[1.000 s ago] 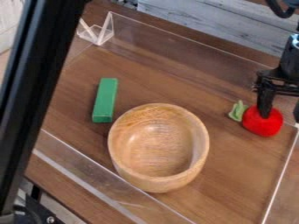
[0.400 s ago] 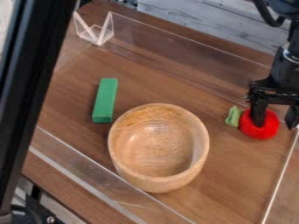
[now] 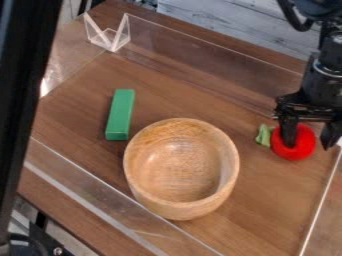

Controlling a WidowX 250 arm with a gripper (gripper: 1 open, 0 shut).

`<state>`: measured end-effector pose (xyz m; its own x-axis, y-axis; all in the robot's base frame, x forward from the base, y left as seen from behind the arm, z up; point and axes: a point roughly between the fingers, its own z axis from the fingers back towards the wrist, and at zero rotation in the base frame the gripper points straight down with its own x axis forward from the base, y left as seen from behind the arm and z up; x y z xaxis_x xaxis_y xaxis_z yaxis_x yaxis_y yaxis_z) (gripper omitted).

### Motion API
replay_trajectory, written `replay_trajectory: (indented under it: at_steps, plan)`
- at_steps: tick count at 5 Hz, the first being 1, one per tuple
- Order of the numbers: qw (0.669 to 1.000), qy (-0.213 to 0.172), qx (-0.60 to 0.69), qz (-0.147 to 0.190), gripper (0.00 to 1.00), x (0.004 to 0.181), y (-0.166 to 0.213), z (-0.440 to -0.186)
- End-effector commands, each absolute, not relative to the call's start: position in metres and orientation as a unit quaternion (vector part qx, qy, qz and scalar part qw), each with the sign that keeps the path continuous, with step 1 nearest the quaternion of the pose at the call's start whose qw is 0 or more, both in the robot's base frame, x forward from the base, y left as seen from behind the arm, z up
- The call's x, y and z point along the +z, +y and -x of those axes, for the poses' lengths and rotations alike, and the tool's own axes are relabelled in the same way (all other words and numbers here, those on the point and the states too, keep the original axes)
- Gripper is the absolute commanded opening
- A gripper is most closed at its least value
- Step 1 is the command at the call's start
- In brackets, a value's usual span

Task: Move the red object to the left side of the table

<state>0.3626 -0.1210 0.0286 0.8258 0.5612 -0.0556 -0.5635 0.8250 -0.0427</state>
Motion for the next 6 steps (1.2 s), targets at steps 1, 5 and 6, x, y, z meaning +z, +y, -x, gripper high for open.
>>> replay_trajectory:
  at_steps: [1,5,6]
  plan:
    - [0.949,0.003,0.312,0.035,1.0,0.034,-0.111,-0.363]
    - [0.929,-0.011,0.368,0.041,1.0,0.025,-0.095,-0.362]
    - [0.928,-0.016,0.369,0.049,0.0,0.027,-0.097,-0.357]
